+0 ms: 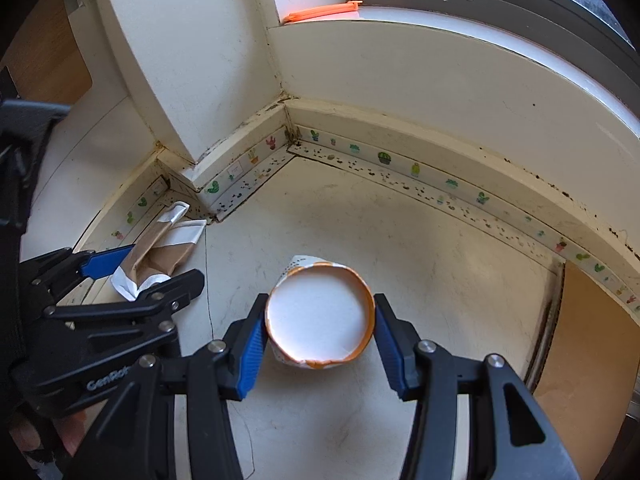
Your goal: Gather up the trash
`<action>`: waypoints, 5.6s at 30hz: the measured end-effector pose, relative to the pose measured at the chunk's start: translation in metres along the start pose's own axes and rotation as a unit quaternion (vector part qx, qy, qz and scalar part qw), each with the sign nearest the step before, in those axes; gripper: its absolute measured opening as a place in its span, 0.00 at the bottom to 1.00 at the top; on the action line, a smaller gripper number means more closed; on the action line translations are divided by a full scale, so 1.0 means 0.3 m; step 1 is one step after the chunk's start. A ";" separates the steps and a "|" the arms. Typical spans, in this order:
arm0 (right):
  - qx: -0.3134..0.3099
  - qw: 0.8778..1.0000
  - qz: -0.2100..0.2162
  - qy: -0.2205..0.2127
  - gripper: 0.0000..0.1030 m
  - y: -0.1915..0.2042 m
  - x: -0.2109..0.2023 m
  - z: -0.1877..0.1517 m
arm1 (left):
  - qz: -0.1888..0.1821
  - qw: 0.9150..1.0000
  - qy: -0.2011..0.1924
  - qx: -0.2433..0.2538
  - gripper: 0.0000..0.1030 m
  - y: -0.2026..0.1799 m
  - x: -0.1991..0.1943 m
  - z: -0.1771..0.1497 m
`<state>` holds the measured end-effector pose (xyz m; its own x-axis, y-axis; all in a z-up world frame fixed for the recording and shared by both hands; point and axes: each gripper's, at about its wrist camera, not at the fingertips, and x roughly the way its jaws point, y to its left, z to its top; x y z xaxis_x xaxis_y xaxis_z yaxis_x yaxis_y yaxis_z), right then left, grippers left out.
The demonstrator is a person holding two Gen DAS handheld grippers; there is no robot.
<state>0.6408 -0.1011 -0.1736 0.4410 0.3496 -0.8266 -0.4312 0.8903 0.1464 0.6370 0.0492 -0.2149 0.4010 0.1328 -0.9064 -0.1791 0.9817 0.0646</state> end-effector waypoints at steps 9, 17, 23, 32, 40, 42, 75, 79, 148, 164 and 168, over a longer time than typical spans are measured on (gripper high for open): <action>0.006 1.000 0.006 0.003 0.49 0.018 0.017 -0.007 | -0.002 1.000 -0.001 -0.014 0.51 0.007 -0.001 0.001; 0.023 1.000 0.013 0.003 0.49 0.022 -0.062 -0.063 | -0.015 1.000 -0.016 -0.001 0.51 -0.025 -0.146 -0.107; 0.039 0.999 0.015 -0.004 0.49 0.037 -0.184 -0.147 | -0.038 0.999 -0.030 0.019 0.51 -0.023 -0.298 -0.209; 0.073 0.997 0.006 -0.023 0.49 0.119 -0.410 -0.332 | -0.086 0.994 -0.046 0.059 0.51 0.007 -0.514 -0.428; 0.112 0.992 -0.018 -0.049 0.49 0.290 -0.635 -0.550 | -0.122 0.985 -0.074 0.100 0.51 0.076 -0.719 -0.627; 0.120 0.991 -0.026 -0.058 0.49 0.341 -0.691 -0.608 | -0.128 0.982 -0.083 0.111 0.51 0.101 -0.777 -0.693; 0.200 0.976 -0.081 -0.019 0.49 0.839 -0.985 -1.347 | -0.213 0.956 -0.040 0.196 0.51 0.315 -0.965 -1.463; 0.208 0.975 -0.082 0.014 0.49 0.826 -0.901 -1.421 | -0.208 0.959 -0.008 0.194 0.51 0.301 -0.865 -1.527; 0.273 0.949 -0.005 0.155 0.56 0.503 0.087 -1.979 | -0.238 0.951 0.116 0.161 0.92 0.196 0.081 -1.928; 0.280 0.950 -0.018 0.137 0.59 0.595 -0.339 -1.736 | -0.233 0.953 0.069 0.183 0.93 0.238 -0.470 -1.703; 0.277 0.951 -0.024 0.131 0.59 0.616 -0.445 -1.679 | -0.230 0.954 0.059 0.183 0.93 0.262 -0.598 -1.651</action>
<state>0.1057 -0.1302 -0.3099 0.2074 0.2844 -0.9360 0.0986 0.9459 0.3092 0.1061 0.0348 -0.2541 0.2533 -0.3188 -0.9133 0.3264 0.9169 -0.2296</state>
